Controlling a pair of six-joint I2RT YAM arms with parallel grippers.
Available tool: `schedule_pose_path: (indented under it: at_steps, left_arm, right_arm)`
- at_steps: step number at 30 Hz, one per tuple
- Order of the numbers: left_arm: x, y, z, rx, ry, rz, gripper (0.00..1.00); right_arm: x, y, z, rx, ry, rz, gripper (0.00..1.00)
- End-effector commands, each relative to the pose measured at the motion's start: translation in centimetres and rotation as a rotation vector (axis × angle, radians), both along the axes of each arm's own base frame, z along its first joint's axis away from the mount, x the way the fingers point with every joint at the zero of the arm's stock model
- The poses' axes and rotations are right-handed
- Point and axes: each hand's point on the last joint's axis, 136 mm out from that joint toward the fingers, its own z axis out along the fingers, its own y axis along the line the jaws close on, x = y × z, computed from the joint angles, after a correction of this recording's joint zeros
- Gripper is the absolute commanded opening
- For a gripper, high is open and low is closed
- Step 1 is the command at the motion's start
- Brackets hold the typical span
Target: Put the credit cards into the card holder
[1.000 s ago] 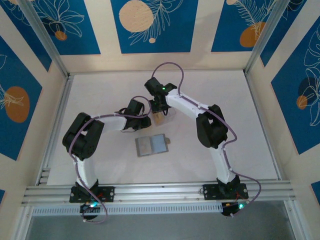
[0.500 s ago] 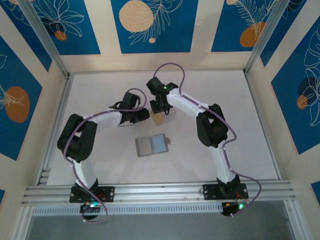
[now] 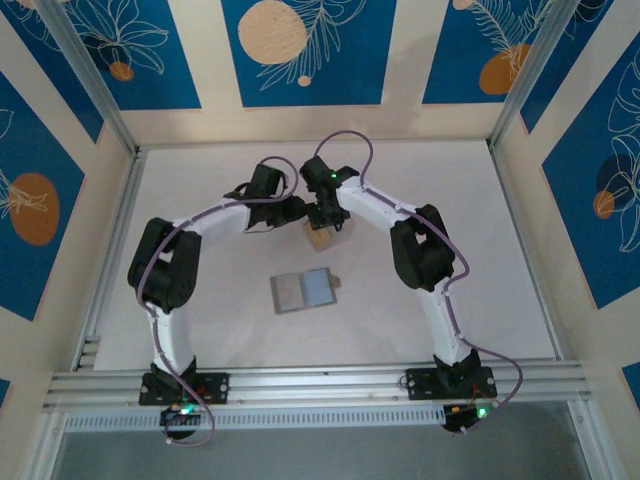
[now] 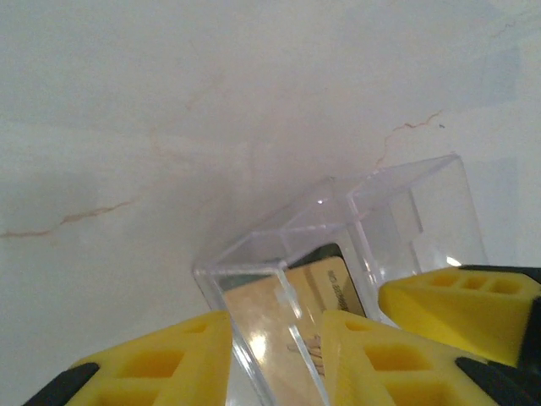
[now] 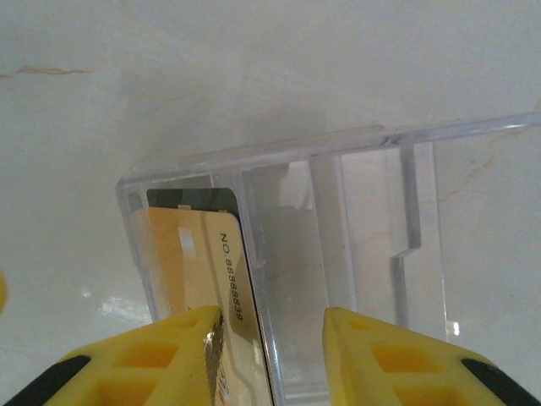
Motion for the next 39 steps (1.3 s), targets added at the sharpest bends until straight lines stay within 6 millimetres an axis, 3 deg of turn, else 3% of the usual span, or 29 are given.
schedule_pose_path:
  at_steps: [1,15,24,39]
  left_arm:
    - [0.4,0.5,-1.4,0.029,0.045,0.013,0.33]
    - [1.3,-1.4,-2.7,-0.041,0.036,-0.041,0.36]
    - [0.8,-0.6,-4.0,-0.002,0.059,-0.021,0.36]
    - [0.4,-0.3,-5.0,0.016,0.077,-0.017,0.35]
  right_arm:
    - [-1.2,0.3,-1.4,0.008,0.056,0.024,0.37]
    - [-1.6,-0.2,-2.0,0.03,0.09,0.023,0.33]
    - [-0.8,-1.4,-0.7,-0.03,0.029,0.027,0.28]
    - [-0.9,-1.0,2.8,-0.013,-0.023,0.049,0.19]
